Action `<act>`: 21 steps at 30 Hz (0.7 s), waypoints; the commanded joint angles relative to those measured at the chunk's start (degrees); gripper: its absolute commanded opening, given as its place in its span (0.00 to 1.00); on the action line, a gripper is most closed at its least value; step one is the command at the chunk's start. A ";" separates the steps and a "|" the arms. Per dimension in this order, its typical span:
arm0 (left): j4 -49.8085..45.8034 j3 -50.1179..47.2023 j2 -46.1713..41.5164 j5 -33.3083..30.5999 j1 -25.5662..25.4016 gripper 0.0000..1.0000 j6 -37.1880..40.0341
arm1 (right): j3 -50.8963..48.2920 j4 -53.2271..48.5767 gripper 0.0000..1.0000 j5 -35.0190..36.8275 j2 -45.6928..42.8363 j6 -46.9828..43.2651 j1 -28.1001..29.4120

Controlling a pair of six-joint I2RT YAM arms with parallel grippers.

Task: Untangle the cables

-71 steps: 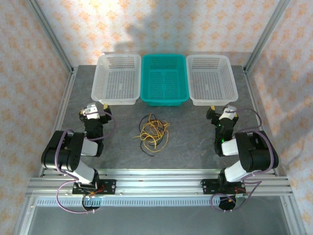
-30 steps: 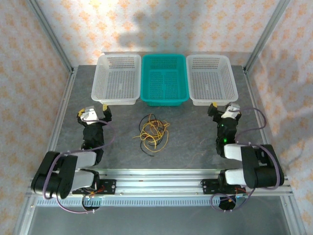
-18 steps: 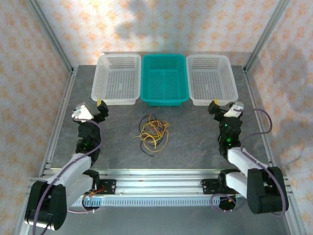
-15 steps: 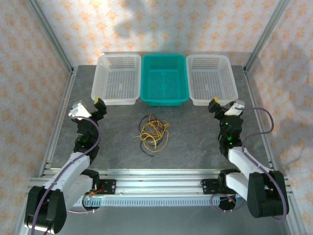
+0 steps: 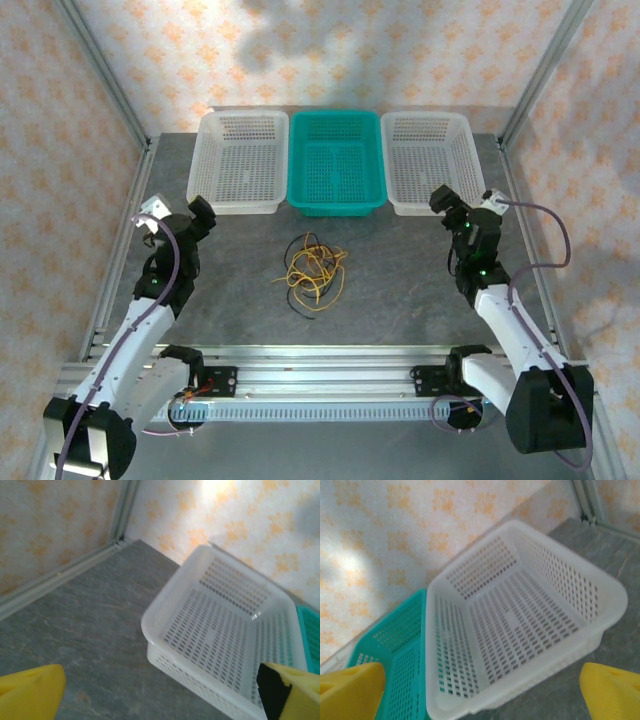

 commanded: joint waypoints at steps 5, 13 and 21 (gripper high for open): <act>-3.94 -0.42 1.57 15.32 -6.20 0.99 -5.24 | 1.45 -9.46 1.00 -8.40 0.25 3.03 5.87; 1.25 -5.21 5.13 14.86 -19.26 0.99 -11.38 | 1.98 -17.29 1.00 -3.48 3.86 9.73 18.77; 7.43 -4.20 13.40 16.11 -29.36 0.99 -11.27 | 3.83 -18.39 0.82 1.05 10.26 17.55 32.14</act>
